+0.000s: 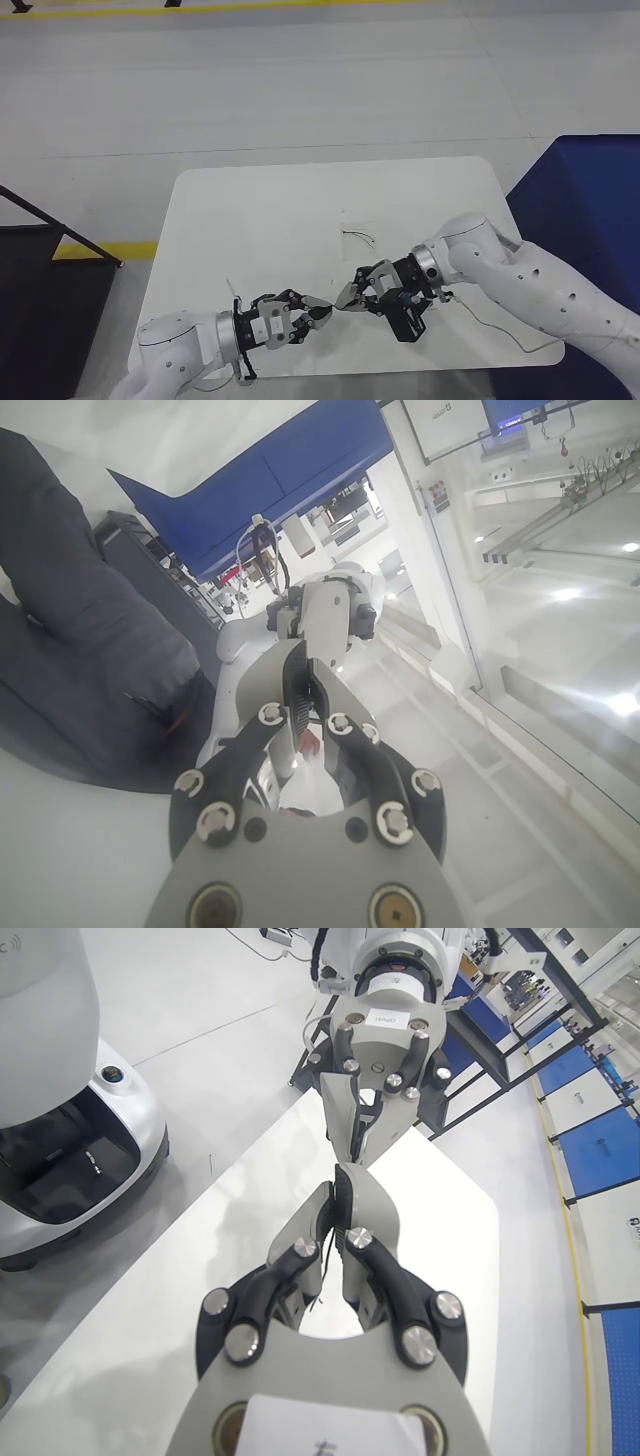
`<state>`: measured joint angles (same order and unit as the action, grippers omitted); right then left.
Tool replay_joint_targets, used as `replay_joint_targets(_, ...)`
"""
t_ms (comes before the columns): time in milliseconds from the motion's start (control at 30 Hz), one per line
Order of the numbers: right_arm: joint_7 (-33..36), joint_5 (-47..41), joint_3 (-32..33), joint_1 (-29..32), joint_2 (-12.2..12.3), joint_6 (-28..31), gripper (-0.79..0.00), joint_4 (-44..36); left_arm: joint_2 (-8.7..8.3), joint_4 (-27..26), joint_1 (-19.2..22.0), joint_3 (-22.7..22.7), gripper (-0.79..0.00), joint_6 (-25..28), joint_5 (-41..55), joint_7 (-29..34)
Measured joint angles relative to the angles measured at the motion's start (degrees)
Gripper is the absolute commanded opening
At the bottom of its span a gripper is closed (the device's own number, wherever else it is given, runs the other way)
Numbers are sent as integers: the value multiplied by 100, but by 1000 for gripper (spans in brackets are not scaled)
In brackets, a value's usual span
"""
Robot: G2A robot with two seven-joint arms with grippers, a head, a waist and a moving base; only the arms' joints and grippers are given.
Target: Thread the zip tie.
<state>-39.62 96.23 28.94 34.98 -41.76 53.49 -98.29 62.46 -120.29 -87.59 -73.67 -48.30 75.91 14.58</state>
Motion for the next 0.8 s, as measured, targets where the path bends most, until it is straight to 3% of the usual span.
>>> replay_joint_targets(33, -12, 17, 16, 10, 1, 10, -453, -5, -2, 1, 1, -1, -785, 1, 5, 9)
replay_joint_targets(67, -3, 44, 37, 17, 1, 30, 0, 0, -5, 0, 2, -2, -785, -3, 6, 25)
replay_joint_targets(400, 100, -81, 96, 114, 5, 150, 0, 79, -46, -13, -52, -325, -785, 355, 26, 491)
replay_joint_targets(567, -874, -2054, 120, 367, 91, 460, 0, 827, -100, -246, -218, -478, -785, 1116, -899, 1155)
replay_joint_targets(700, -666, -4165, -542, 359, 130, 450, 0, 766, -130, -261, -387, -492, -785, 1881, -1672, 1771)
replay_joint_targets(800, -665, -4976, -409, 356, 130, 450, 0, 771, -129, -297, -372, -515, -785, 1792, -1640, 1731)
